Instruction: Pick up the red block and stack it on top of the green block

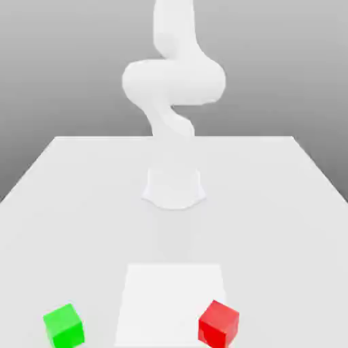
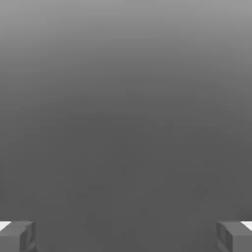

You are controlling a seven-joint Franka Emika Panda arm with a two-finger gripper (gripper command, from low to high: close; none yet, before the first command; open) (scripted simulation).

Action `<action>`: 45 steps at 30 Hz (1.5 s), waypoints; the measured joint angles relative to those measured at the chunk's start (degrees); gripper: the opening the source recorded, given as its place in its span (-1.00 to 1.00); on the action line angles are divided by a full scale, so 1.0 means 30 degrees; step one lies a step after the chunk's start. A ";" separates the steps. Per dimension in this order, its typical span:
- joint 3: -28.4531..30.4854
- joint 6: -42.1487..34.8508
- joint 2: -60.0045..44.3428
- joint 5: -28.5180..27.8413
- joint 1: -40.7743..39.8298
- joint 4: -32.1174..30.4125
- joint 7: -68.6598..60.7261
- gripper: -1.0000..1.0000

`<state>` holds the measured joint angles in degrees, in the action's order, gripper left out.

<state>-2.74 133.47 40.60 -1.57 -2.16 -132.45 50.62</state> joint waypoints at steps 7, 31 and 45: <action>-0.2378 0.1607 -0.4989 -0.1630 -0.1810 -0.0633 0.4637 0.00; -0.3258 0.8773 -2.0933 -0.4022 -0.1207 -0.2010 1.6045 0.00; -0.3695 0.6376 -1.8118 -0.1954 -0.2474 -0.2320 1.5211 -1.00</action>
<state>-13.83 152.60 -13.76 -7.43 -9.58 -139.41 96.25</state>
